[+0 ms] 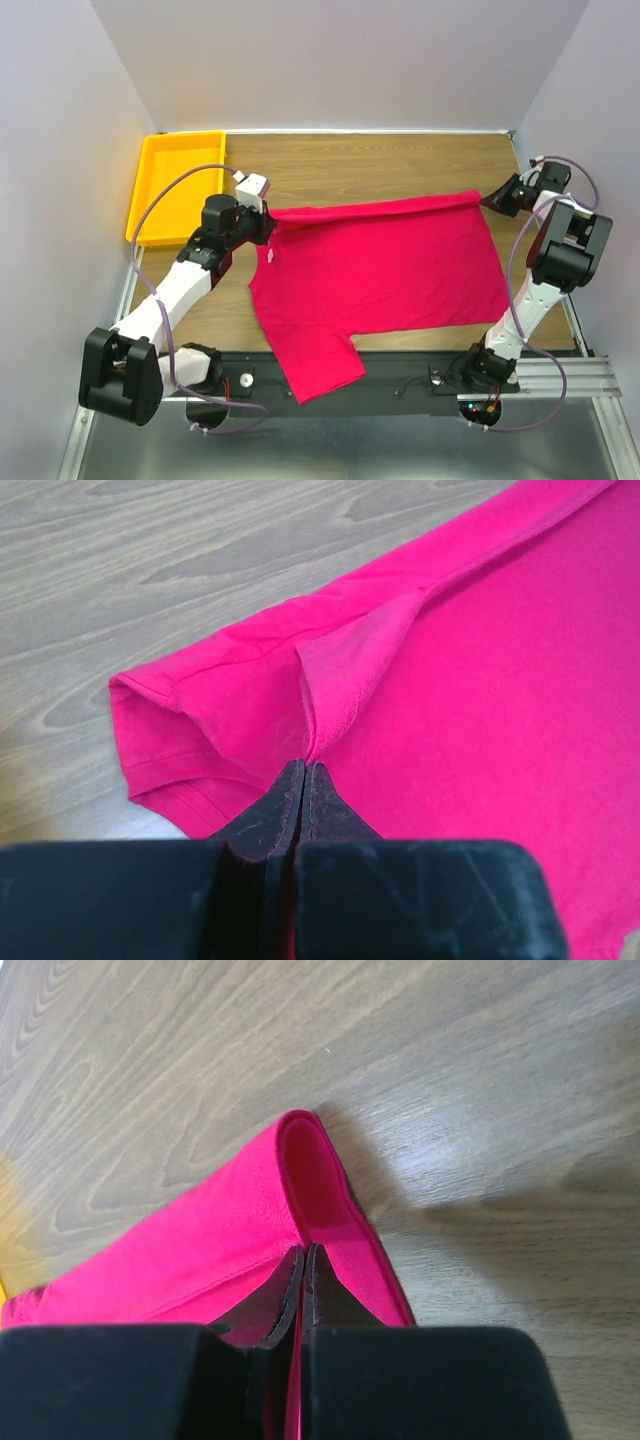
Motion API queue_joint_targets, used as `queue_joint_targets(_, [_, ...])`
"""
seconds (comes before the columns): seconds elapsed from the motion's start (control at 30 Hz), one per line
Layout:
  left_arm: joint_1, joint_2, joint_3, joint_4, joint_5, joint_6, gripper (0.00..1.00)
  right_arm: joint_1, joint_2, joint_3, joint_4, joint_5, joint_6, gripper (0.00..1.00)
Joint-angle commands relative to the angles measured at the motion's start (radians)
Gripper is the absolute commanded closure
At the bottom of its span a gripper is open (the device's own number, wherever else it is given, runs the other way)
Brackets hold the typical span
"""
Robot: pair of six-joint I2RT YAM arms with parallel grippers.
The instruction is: Fold and stack the t-shirts
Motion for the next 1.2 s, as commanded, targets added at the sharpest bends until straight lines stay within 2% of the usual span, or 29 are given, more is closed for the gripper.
queue_joint_targets(0.0, [-0.016, -0.025, -0.017, 0.000, 0.020, -0.024, 1.00, 0.002, 0.019, 0.028, 0.013, 0.000, 0.000, 0.99])
queue_joint_targets(0.33, [-0.032, 0.024, -0.007, -0.004, -0.019, -0.030, 1.00, 0.002, 0.004, -0.008, 0.012, -0.001, -0.030, 0.98])
queue_joint_targets(1.17, [-0.045, -0.008, -0.016, -0.017, -0.051, -0.022, 1.00, -0.008, -0.016, -0.048, 0.012, -0.010, -0.055, 0.97])
